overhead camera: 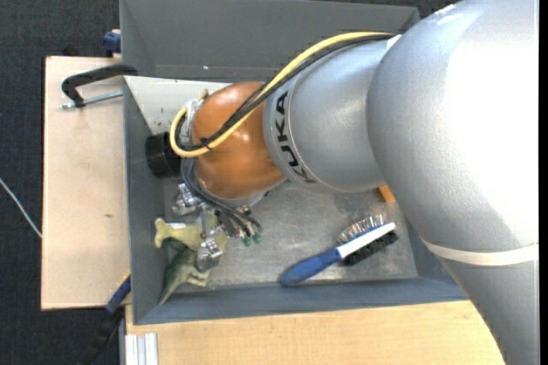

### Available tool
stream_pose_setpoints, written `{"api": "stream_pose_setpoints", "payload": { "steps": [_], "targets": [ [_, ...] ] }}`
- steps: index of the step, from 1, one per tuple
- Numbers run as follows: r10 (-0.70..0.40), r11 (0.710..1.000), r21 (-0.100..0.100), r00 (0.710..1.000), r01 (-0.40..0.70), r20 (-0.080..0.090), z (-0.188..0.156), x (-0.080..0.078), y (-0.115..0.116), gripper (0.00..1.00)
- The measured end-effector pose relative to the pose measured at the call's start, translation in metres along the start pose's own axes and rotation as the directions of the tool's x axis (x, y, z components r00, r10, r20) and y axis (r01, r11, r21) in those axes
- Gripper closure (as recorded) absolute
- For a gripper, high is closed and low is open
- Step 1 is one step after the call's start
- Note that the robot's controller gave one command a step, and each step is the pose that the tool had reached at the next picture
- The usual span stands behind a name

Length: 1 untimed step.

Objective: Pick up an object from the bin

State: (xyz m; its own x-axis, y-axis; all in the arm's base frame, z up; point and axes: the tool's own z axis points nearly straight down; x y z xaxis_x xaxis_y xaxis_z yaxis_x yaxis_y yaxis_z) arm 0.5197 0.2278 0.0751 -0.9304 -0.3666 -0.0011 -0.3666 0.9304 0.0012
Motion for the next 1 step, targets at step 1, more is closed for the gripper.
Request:
{"api": "stream_pose_setpoints", "payload": {
  "steps": [1],
  "targets": [
    [0.003,1.000,0.005,1.000,-0.003,-0.010,-0.0015,0.0016,-0.0032,1.00]
  ]
}}
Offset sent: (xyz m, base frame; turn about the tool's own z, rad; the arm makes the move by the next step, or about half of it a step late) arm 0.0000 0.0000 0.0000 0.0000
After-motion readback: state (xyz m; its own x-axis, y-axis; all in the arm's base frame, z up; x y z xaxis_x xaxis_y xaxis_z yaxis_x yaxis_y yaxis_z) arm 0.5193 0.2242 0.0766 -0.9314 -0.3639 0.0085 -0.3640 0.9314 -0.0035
